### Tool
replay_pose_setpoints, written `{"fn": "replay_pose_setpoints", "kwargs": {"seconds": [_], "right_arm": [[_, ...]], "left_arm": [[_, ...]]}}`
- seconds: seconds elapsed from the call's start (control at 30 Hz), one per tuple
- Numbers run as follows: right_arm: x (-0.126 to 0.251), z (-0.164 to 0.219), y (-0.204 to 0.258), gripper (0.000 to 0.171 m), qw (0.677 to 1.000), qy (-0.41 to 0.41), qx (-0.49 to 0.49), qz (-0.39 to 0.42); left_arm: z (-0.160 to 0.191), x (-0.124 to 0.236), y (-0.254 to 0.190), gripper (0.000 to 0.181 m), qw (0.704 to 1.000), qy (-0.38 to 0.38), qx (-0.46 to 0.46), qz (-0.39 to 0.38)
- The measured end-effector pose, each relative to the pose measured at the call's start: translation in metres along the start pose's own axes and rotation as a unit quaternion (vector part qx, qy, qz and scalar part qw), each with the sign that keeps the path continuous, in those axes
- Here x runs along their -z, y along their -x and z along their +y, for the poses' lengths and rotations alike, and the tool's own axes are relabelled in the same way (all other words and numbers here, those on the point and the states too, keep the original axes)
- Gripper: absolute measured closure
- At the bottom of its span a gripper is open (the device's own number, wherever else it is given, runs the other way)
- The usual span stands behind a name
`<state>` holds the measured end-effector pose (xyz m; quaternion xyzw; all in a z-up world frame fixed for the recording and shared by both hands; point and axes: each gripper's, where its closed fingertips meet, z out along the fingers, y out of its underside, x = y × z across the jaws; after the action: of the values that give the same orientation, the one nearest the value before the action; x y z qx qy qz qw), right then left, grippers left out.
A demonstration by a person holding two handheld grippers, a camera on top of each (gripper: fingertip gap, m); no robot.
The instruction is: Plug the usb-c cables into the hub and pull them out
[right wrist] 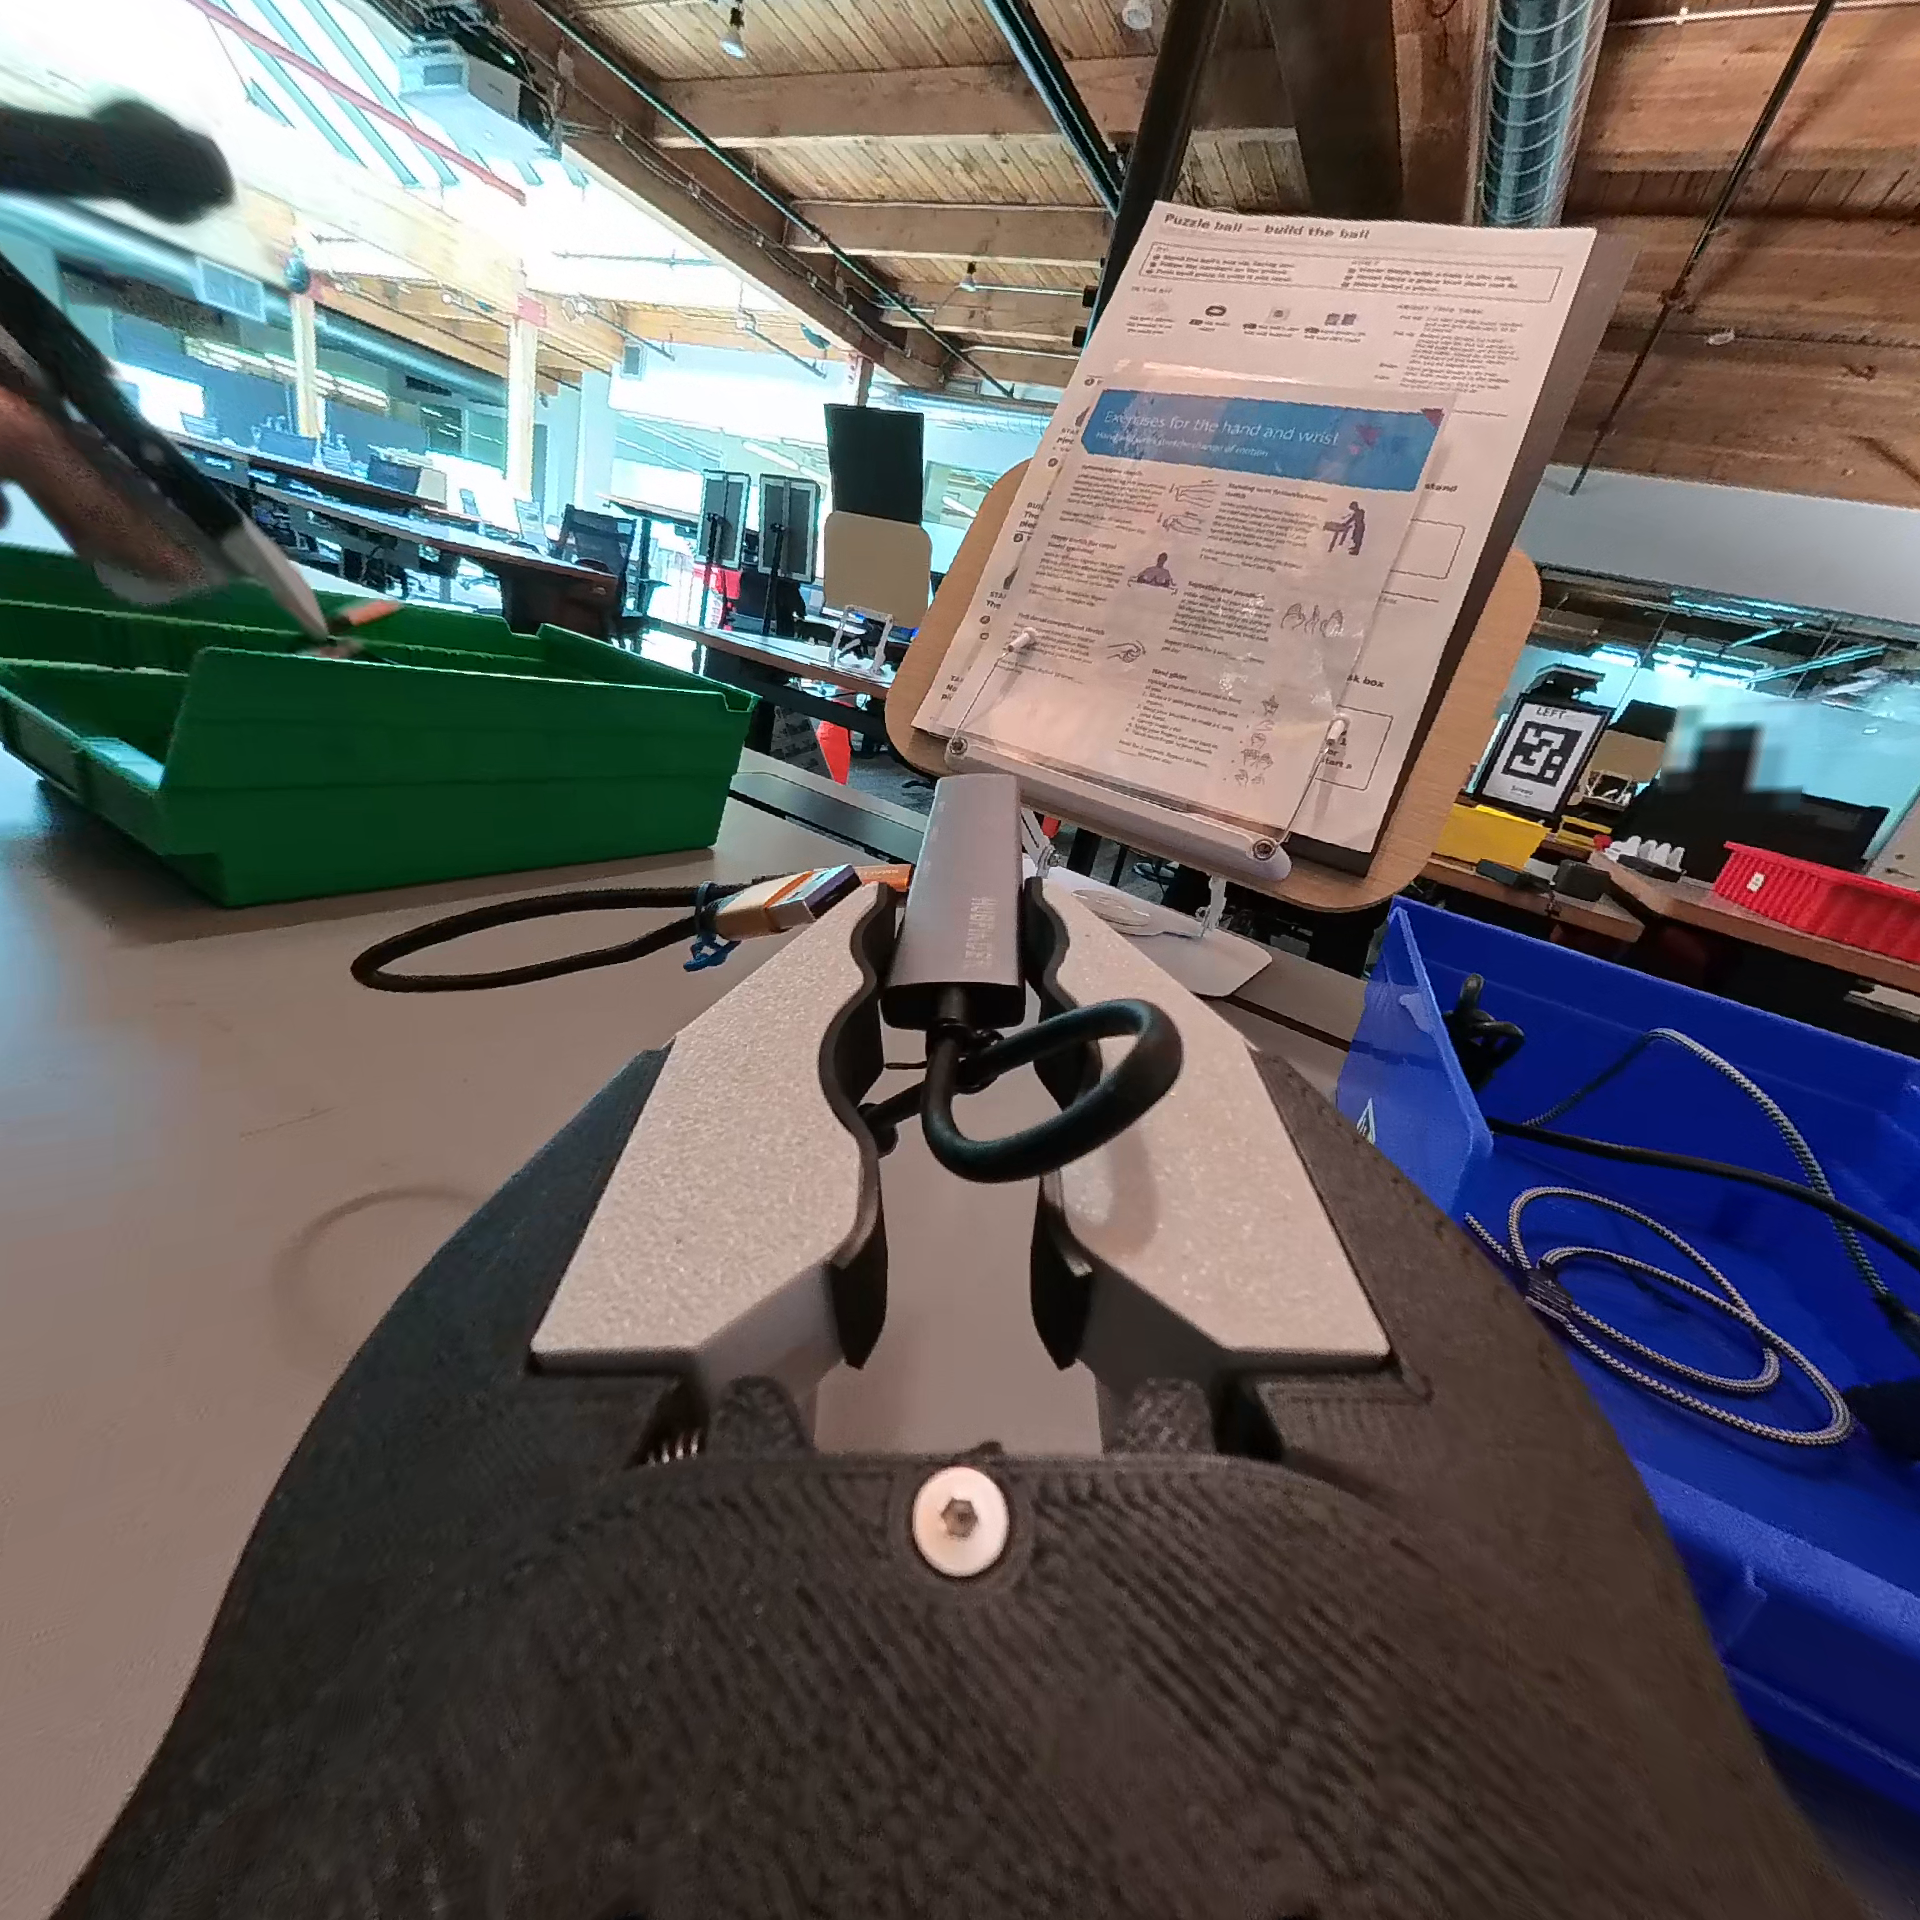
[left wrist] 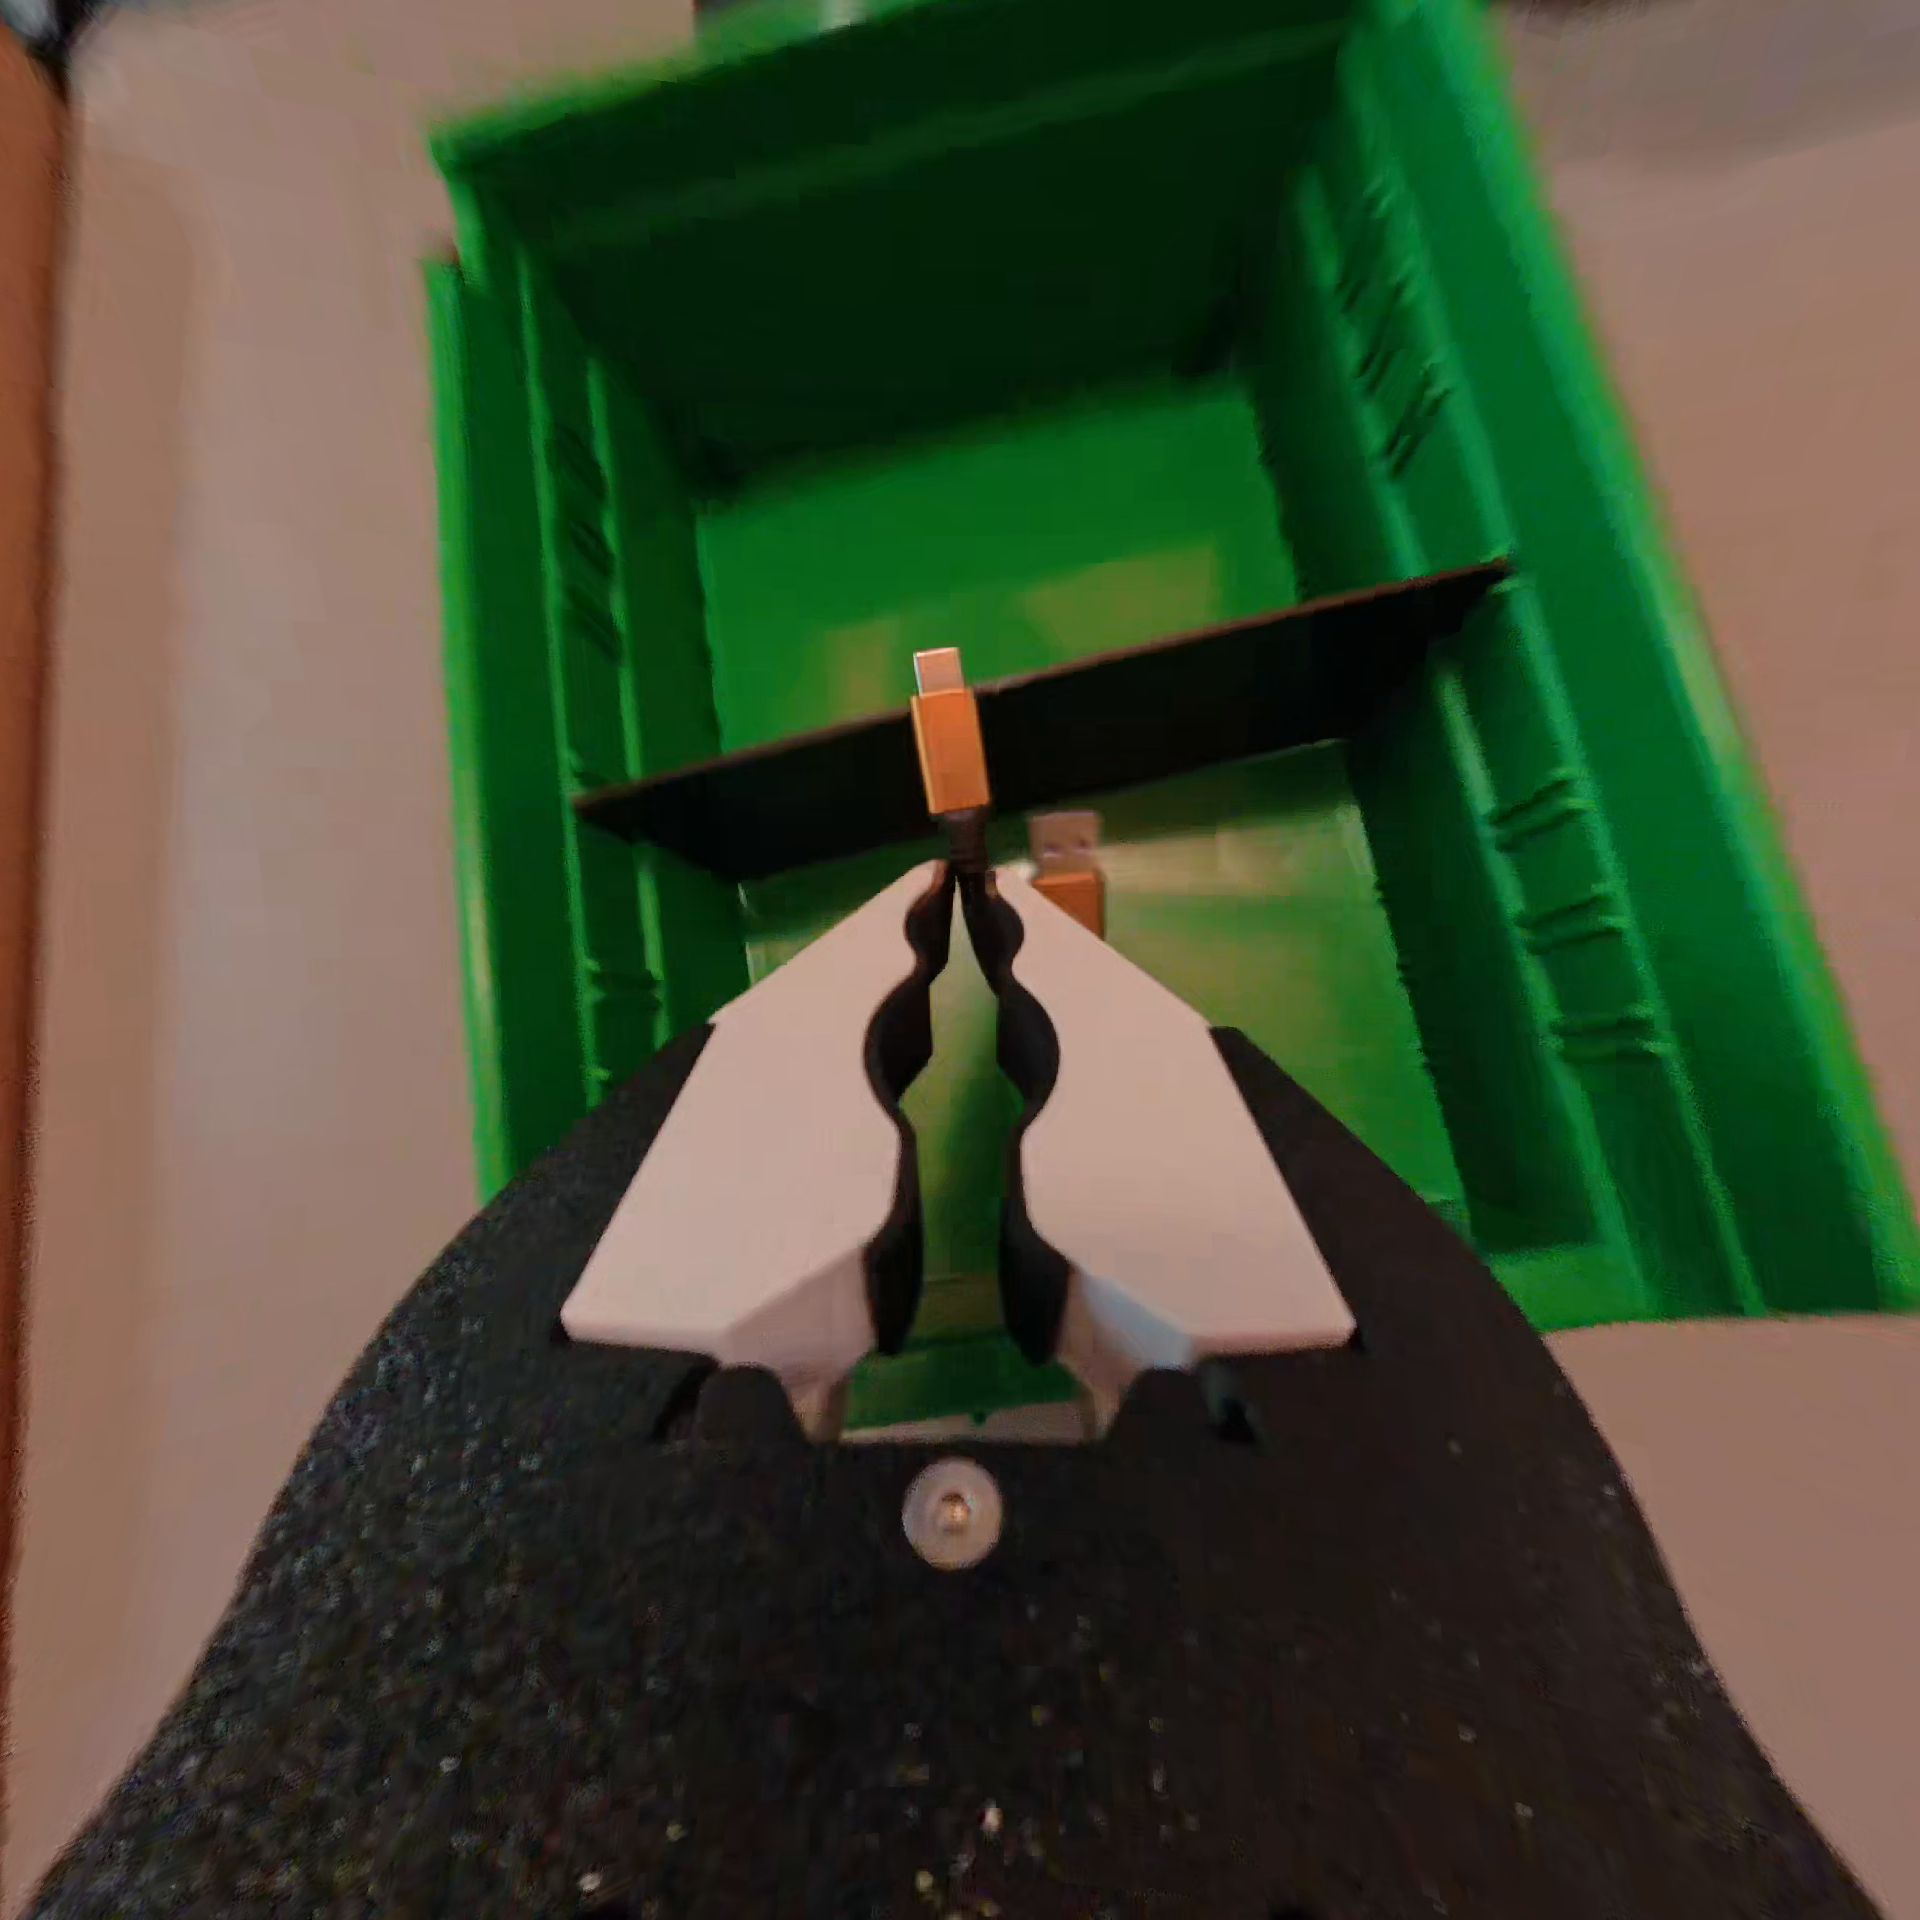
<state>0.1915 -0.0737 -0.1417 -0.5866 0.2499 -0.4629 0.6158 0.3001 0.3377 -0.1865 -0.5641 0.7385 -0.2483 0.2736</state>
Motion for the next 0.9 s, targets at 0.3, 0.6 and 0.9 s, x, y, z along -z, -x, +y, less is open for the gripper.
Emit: {"fn": "replay_pose_setpoints", "kwargs": {"seconds": [0.3,0.6,0.9], "right_arm": [[0.004,-0.003,-0.013,0.148,0.999,-0.016,-0.028,0.028],[0.008,-0.004,-0.029,0.148,0.997,-0.024,-0.048,0.062],[0.007,-0.002,-0.029,0.148,0.998,-0.015,-0.025,0.064]], "left_arm": [[-0.080,0.125,-0.102,0.180,0.950,-0.178,-0.175,0.186],[0.039,0.091,-0.265,0.180,0.858,0.033,-0.379,0.344],[0.088,0.034,-0.321,0.179,0.838,0.036,-0.390,0.380]]}}
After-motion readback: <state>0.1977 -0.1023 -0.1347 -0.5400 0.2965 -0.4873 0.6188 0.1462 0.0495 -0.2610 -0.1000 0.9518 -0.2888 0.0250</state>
